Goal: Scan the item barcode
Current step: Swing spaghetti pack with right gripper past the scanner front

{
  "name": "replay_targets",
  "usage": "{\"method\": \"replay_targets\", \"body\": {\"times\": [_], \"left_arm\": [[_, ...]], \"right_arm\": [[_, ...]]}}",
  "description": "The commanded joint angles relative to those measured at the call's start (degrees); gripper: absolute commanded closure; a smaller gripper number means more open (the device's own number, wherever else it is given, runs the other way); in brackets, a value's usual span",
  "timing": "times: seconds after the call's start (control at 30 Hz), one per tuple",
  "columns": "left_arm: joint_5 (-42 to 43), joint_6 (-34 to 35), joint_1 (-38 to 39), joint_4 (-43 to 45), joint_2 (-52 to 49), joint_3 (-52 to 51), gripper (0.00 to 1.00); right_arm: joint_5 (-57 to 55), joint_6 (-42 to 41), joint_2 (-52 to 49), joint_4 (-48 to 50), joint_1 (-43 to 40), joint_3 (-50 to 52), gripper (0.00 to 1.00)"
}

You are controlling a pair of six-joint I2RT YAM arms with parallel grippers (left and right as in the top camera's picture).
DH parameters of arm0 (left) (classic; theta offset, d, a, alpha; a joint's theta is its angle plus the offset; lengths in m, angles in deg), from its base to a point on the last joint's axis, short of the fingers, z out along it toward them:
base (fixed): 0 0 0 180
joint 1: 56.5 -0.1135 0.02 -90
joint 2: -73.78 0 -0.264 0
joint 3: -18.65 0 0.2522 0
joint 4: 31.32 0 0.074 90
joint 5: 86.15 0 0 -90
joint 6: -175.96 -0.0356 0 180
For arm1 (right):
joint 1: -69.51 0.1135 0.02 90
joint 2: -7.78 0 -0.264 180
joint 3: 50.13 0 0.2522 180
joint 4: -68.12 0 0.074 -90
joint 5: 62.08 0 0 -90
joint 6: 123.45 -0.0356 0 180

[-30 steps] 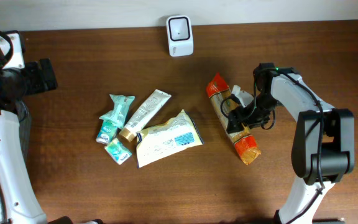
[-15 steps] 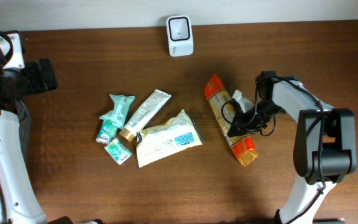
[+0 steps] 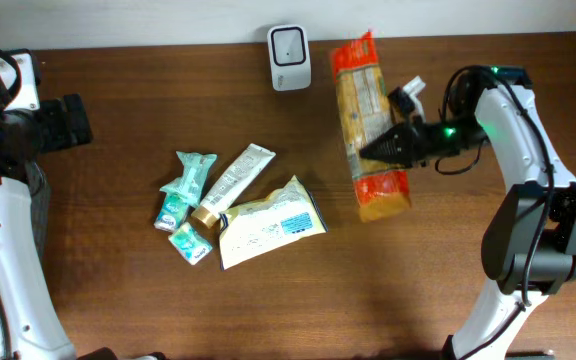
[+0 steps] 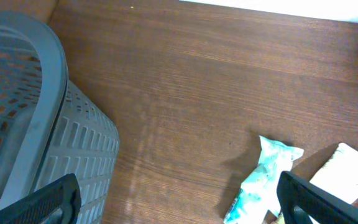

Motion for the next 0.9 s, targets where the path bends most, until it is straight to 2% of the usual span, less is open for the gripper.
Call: {"method": "replay_targets", "body": {"times": [0.0,0.1,0.3,0.53,0.57,0.63,0.7,0.8,0.87], "left_arm": [[-0.2,0.5,-0.3,0.1,0.2,0.3,0.01],[-0.2,0.5,-0.3,0.1,0.2,0.3,0.01],[-0.2,0.5,-0.3,0.1,0.2,0.3,0.01],[-0.2,0.5,-0.3,0.1,0.2,0.3,0.01],[-0.2,0.5,-0.3,0.1,0.2,0.3,0.01],[-0.2,0.5,-0.3,0.1,0.2,0.3,0.01],[-0.2,0.5,-0.3,0.1,0.2,0.3,0.01],[-0.2,0.5,-0.3,0.1,0.2,0.3,0.01],[-0.2,0.5,-0.3,0.1,0.2,0.3,0.01]], "right_arm": [[15.0,-7.9,2.9,0.3,0.1,-2.3,0.96],[15.0,-12.7,2.9,-0.1,0.5,-2.4,0.96],[15.0,-14.1,2.9,-0.2,0.6,-2.4,0.96],[13.3,-14.1,2.9,8.7,1.4,-4.7,0.96],[8.7,-16.5,2.9,10.6,2.5,-7.5,0.96],[-8.6,-28.1,2.9,16.1,6.4,-15.0,0.96],[-24.9,-34.9,2.9,19.0,11.2,-22.2,0.96],[-51.9,-38.2,2.9,26.6,19.5,-29.7,0.96],[-65.1,-38.2,2.7,34.4,23.8,-29.4,0.96]]}}
